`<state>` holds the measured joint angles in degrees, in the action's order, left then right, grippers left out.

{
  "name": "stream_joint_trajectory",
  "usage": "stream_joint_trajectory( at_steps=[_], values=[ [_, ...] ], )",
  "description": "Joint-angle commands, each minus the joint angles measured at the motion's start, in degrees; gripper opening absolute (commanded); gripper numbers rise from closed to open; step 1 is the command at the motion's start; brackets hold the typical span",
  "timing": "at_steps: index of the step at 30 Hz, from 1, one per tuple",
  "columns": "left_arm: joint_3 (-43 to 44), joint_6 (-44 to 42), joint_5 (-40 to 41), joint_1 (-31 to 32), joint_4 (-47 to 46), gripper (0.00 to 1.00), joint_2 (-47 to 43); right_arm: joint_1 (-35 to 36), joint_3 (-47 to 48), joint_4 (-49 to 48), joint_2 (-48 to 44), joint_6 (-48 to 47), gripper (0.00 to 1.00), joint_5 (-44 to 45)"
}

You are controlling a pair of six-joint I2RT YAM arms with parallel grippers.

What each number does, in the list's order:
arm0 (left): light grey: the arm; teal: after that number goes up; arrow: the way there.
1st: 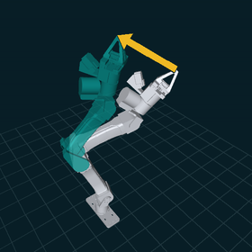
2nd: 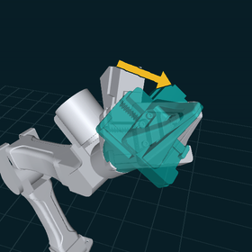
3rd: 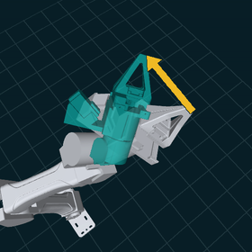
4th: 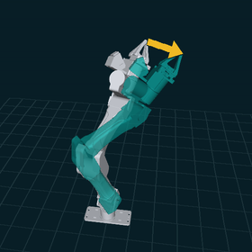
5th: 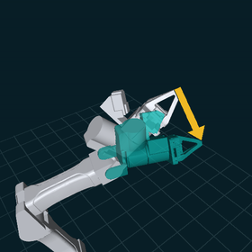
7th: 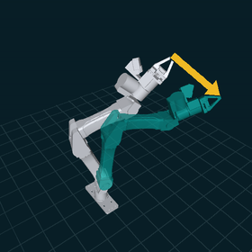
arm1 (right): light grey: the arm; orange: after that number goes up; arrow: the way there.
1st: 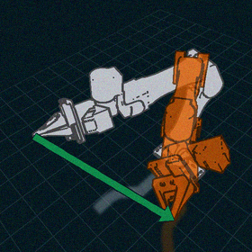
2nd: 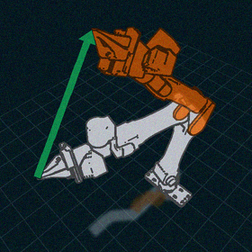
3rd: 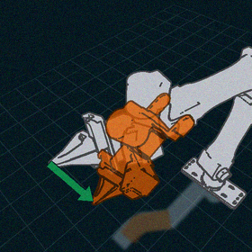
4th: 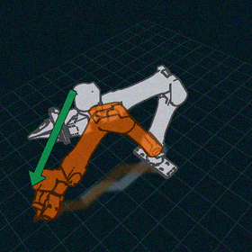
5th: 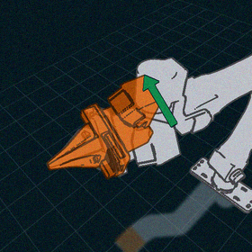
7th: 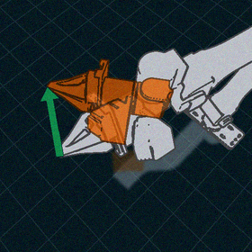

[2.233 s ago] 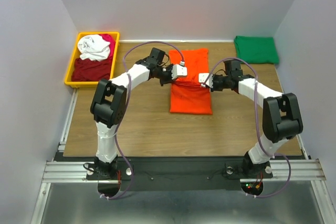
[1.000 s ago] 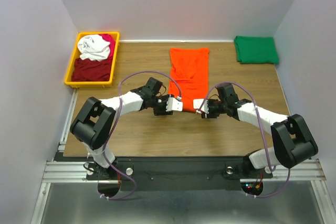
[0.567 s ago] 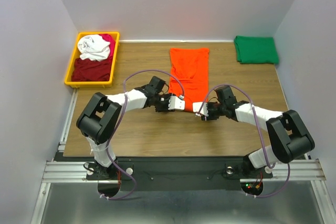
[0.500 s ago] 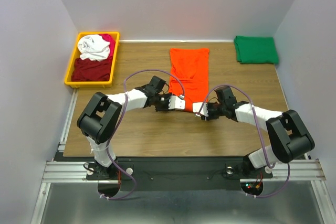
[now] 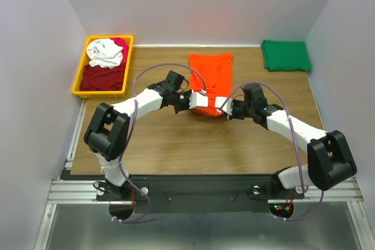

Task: Fold and stack the t-shirts
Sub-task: Fold the tshirt

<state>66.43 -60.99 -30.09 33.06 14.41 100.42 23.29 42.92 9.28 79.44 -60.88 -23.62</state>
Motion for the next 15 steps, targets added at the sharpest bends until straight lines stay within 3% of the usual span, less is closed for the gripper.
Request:
stream_joint_trajectory(
  at_steps=[1,7,15],
  values=[
    [5.02,2.28,-2.61,-0.71,5.62,0.0,-5.76,-0.26,5.59,3.19,-3.85,4.19,0.01,1.64],
    [2.83,2.37,-3.4,1.04,10.79,0.0,-10.85,-0.26,8.4,11.89,-9.28,4.19,0.0,0.86],
    [-5.17,4.3,-6.56,8.34,19.25,0.0,-24.21,0.53,11.22,35.69,-21.5,2.0,0.01,-6.7]
  ],
)
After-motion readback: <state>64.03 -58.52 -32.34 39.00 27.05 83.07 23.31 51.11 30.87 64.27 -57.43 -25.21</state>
